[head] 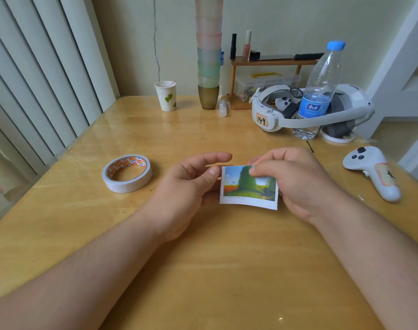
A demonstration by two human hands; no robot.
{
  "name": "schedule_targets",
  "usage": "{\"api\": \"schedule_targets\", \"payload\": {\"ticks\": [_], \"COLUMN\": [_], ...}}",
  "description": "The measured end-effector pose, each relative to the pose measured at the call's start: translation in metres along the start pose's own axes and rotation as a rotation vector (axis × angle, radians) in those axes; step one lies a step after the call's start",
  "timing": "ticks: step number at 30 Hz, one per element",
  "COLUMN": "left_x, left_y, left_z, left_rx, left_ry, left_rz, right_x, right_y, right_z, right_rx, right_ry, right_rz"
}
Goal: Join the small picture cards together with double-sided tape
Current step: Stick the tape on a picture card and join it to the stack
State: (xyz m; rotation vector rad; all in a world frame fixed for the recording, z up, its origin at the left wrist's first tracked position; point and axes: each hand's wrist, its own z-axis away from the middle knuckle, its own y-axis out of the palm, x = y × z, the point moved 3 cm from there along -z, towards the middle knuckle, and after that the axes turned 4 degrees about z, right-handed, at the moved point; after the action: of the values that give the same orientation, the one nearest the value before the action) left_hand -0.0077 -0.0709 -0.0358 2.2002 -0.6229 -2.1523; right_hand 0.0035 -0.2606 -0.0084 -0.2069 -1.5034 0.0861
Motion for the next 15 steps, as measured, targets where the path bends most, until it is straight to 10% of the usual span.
{"api": "schedule_targets", "payload": {"ticks": [15], "left_x": [0.0005], "left_y": [-0.0063], "left_z": [-0.002], "left_rx": [-0.137], "left_ry": [0.085], "left_rz": [-0.13], "right_x": [0.0031], "right_y": [0.0034], "right_z": [0.0032], "right_rx": [0.016], "right_ry": [-0.041], "right_rz": [-0.037]}}
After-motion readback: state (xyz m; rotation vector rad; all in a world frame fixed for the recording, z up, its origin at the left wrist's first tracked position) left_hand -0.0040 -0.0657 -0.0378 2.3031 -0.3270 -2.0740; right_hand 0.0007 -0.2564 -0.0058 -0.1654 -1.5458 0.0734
